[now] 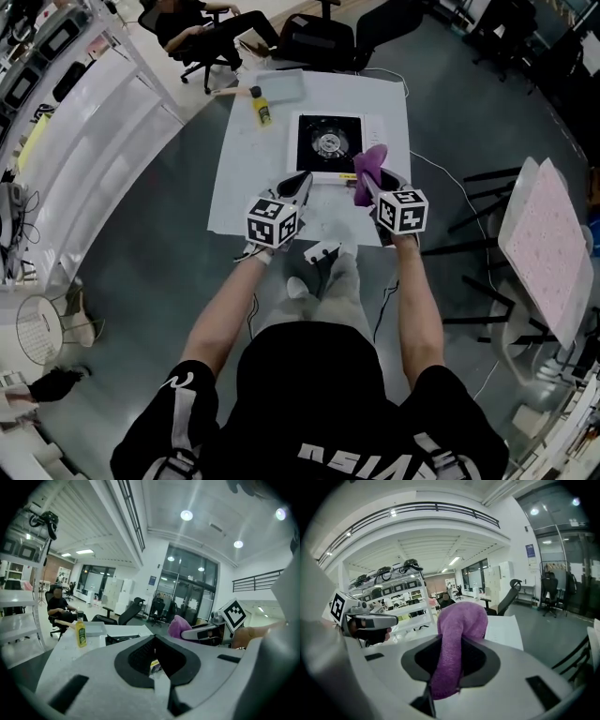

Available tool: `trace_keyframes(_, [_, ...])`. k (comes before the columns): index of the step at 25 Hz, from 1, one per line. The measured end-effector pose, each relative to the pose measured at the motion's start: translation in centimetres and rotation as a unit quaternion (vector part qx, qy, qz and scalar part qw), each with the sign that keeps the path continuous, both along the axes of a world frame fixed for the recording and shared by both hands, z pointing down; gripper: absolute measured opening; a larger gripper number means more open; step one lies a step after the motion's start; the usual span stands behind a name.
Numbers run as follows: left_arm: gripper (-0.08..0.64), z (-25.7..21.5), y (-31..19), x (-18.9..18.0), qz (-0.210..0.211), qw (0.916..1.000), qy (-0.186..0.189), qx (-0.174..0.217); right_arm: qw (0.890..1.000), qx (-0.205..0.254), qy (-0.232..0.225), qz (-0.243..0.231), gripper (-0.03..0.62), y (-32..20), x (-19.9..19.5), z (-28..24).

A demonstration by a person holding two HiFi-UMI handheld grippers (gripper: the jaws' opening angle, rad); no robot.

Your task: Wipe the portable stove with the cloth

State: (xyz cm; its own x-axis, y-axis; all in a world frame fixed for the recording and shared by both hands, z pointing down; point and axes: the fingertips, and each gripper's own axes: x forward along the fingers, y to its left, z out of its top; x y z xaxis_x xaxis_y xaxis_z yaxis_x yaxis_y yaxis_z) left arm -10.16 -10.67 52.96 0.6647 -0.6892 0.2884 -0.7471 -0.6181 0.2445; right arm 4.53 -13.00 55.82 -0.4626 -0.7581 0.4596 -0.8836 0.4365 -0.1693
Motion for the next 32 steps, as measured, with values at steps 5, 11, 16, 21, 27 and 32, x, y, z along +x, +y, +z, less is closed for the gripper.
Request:
trace_keyframes(5, [0.009, 2.9, 0.6, 1.7, 0.018, 0.9996, -0.003, -0.024, 0.999, -0.028, 0.007, 0.014, 0.098, 1.2, 1.6, 3.4])
trace_keyframes(11, [0.009, 6.4, 1.3, 3.9, 0.039, 0.998, -0.005, -0.05, 0.997, -0.064, 0.019, 0.032, 0.098, 3.2, 3.6, 8.3])
trace_keyframes(16, [0.009, 8.8, 1.6, 5.3, 0.054, 0.9964, -0.013, -0.063, 0.995, -0.093, 0.018, 0.041, 0.098, 4.2, 4.5, 12.2])
trace_keyframes(21, [0.009, 11.1, 1.7, 6.1, 0.064, 0.9949, -0.02, -0.075, 0.991, -0.124, 0.021, 0.046, 0.098, 4.9, 4.7, 16.5])
trace_keyframes(27, [0.009, 13.2, 2.0, 6.5, 0.069, 0.9932, -0.03, -0.089, 0.986, -0.158, 0.019, 0.054, 0.098, 5.4, 5.0, 20.6])
trace_keyframes(32, [0.009, 13.9, 2.0, 6.5, 0.07, 0.9925, -0.035, -0.095, 0.982, -0.176, 0.018, 0.06, 0.098, 5.3, 5.1, 22.8])
